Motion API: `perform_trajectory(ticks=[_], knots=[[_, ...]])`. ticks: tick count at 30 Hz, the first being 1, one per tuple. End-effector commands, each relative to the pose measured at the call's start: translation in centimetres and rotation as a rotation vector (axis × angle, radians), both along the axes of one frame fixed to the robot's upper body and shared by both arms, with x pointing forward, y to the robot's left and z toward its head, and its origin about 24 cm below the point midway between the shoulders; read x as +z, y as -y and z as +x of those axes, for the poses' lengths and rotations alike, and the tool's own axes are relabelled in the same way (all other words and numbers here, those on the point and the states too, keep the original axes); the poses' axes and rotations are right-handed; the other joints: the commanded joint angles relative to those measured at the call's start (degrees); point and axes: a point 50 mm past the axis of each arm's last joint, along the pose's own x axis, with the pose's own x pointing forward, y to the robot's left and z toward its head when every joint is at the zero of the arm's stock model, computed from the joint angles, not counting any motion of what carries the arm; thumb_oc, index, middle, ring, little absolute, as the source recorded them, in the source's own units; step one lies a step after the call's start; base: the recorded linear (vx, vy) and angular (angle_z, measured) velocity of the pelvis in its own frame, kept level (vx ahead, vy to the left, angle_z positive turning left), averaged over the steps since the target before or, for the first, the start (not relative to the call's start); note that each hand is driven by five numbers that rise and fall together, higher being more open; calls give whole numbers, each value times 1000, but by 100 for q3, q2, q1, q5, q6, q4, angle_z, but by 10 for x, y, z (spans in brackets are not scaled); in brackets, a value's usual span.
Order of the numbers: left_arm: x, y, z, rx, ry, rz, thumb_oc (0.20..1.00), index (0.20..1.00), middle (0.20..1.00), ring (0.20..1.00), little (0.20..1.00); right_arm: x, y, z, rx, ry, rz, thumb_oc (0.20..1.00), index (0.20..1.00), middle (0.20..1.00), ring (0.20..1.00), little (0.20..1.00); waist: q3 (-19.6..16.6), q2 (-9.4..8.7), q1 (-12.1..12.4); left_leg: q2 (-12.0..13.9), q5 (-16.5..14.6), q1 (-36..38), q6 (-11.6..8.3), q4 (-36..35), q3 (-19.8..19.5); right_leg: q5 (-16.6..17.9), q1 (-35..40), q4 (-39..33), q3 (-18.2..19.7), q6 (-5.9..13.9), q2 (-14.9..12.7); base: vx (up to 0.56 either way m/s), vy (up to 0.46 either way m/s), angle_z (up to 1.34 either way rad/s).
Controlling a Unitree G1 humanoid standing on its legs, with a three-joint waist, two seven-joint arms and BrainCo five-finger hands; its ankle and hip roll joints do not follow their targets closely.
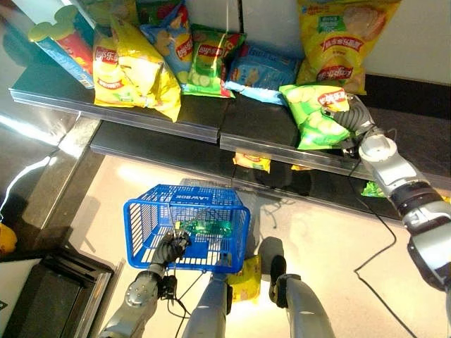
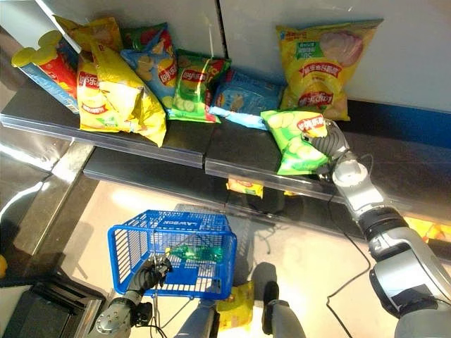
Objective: Pick up the snacks into the basket
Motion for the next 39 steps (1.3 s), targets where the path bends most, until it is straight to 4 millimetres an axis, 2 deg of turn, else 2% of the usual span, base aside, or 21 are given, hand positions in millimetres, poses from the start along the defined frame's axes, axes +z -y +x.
perform_trajectory(ticks=[1, 4, 6, 8, 9, 10, 14, 17, 18, 20, 21, 22, 23, 24, 26, 28, 29, 32, 35, 36, 39], knots=[[25, -10, 3, -15, 127, 38, 200, 200, 200, 200, 200, 18, 2, -18, 81, 153, 129, 200, 200, 200, 200, 200, -113, -381, 17, -111, -1038, 353, -51, 550, 185, 704, 464, -1457, 504, 770, -156, 2, 35, 15], [24, -12, 6, 8, 124, 60, 200, 200, 200, 200, 200, -11, 0, -42, 205, 185, 345, 200, 200, 200, 200, 200, -169, -543, -114, -103, -1143, 420, -3, 656, 287, 863, 619, -1659, 551, 832, -172, 10, 80, 9], [23, -13, 6, 14, 117, 72, 200, 200, 200, 200, 200, -16, -2, -51, 240, 196, 368, 200, 200, 200, 200, 200, -194, -596, -126, -86, -1169, 444, 12, 666, 338, 894, 655, -1721, 592, 846, -147, 4, 75, -4], [23, -16, 6, 26, 115, 86, 200, 200, 200, 200, 200, -35, -10, -64, 329, 168, 451, 200, 200, 200, 200, 200, -270, -721, -207, -47, -1228, 507, 41, 669, 463, 986, 721, -1878, 690, 884, -111, 13, 89, -21], [22, -18, 6, 36, 110, 92, 200, 200, 200, 200, 200, -39, -14, -70, 355, 157, 438, 200, 200, 200, 200, 200, -297, -774, -235, -30, -1241, 528, 51, 666, 503, 1014, 754, -1936, 730, 893, -98, 30, 106, -33], [21, -20, 7, 55, 106, 91, 200, 200, 200, 200, 200, -56, -20, -83, 418, 107, 478, 200, 200, 200, 200, 200, -366, -871, -337, -12, -1268, 584, 67, 656, 584, 1059, 831, -2045, 797, 920, -85, 23, 79, -33], [23, -23, 10, 76, 110, 95, 200, 200, 200, 200, 200, -73, -28, -99, 481, 33, 463, 200, 200, 200, 200, 200, -440, -985, -431, 13, -1311, 653, 92, 652, 675, 1099, 895, -2148, 881, 932, -62, 8, 64, -24], [28, -27, 13, 91, 134, 110, 200, 200, 200, 200, 200, -90, -38, -115, 561, -76, 408, 200, 200, 200, 200, 200, -488, -1088, -516, 31, -1353, 688, 97, 679, 764, 1144, 933, -2224, 948, 944, -56, -5, 58, -14], [33, -28, 17, 102, 158, 121, 200, 200, 200, 200, 200, -110, -50, -123, 633, -189, 420, 200, 200, 200, 200, 200, -493, -1149, -562, 31, -1384, 702, 106, 719, 828, 1186, 936, -2242, 1020, 953, -40, -9, 42, -5], [34, -29, 17, 103, 160, 129, 200, 200, 200, 200, 200, -117, -53, -126, 650, -235, 409, 200, 200, 200, 200, 200, -492, -1174, -577, 39, -1397, 710, 111, 733, 857, 1195, 931, -2245, 1056, 954, -35, -13, 50, -20], [35, -26, 21, 102, 169, 124, 200, 200, 200, 200, 200, -146, -61, -132, 672, -378, 437, 200, 200, 200, 200, 200, -492, -1205, -597, 50, -1405, 732, 112, 736, 889, 1207, 950, -2270, 1090, 956, -31, -9, 43, -24], [35, -26, 21, 102, 169, 125, 200, 200, 200, 200, 200, -146, -61, -132, 673, -378, 437, 200, 200, 200, 200, 200, -492, -1206, -597, 50, -1406, 734, 112, 736, 889, 1206, 952, -2271, 1091, 956, -30, -14, 49, -18], [38, -23, 25, 103, 181, 119, 200, 200, 200, 200, 200, -170, -68, -137, 679, -489, 473, 200, 200, 200, 200, 200, -478, -1215, -614, 45, -1405, 750, 113, 726, 906, 1213, 963, -2291, 1112, 959, -34, -10, 20, -11], [38, -23, 25, 103, 182, 120, 200, 200, 200, 200, 200, -170, -68, -137, 679, -488, 473, 200, 200, 200, 200, 200, -477, -1217, -614, 45, -1405, 750, 113, 726, 907, 1213, 963, -2291, 1113, 959, -33, -18, 27, -9], [43, -17, 28, 93, 209, 112, 200, 200, 200, 200, 200, -194, -75, -141, 671, -589, 455, 200, 200, 200, 200, 200, -454, -1210, -616, 41, -1406, 731, 115, 747, 915, 1231, 933, -2278, 1107, 961, -40, -8, 6, -2], [44, -10, 31, 84, 218, 88, 200, 200, 200, 200, 200, -225, -82, -142, 622, -711, 479, 200, 200, 200, 200, 200, -436, -1191, -604, 35, -1402, 734, 122, 739, 912, 1244, 932, -2296, 1108, 958, -47, 0, 0, 0], [49, -3, 34, 73, 239, 64, 200, 200, 200, 200, 200, -245, -91, -135, 575, -775, 379, 200, 200, 200, 200, 200, -406, -1136, -577, 25, -1391, 724, 124, 732, 911, 1258, 923, -2313, 1105, 953, -53, 0, 0, 0], [54, 4, 37, 65, 266, 36, 200, 200, 200, 200, 200, -260, -105, -126, 556, -817, 366, 200, 200, 200, 200, 200, -366, -1090, -529, 17, -1370, 709, 128, 710, 901, 1269, 905, -2323, 1103, 943, -59, 0, 0, 0], [63, 16, 41, 32, 303, -2, 200, 200, 200, 200, 200, -268, -126, -107, 525, -835, 209, 200, 200, 200, 200, 200, -325, -980, -444, -4, -1334, 663, 132, 669, 878, 1290, 853, -2352, 1088, 935, -69, -26, -4, -5], [68, 24, 43, 18, 321, -39, 200, 200, 200, 200, 200, -266, -141, -92, 518, -821, 110, 200, 200, 200, 200, 200, -282, -906, -385, -18, -1304, 632, 135, 648, 871, 1303, 804, -2348, 1071, 928, -78, -32, -1, -4], [73, 32, 45, -6, 337, -58, 200, 200, 200, 200, 200, -269, -152, -87, 499, -836, 112, 200, 200, 200, 200, 200, -233, -852, -353, -39, -1272, 614, 134, 617, 851, 1310, 787, -2348, 1038, 923, -84, -6, -2, 2]])
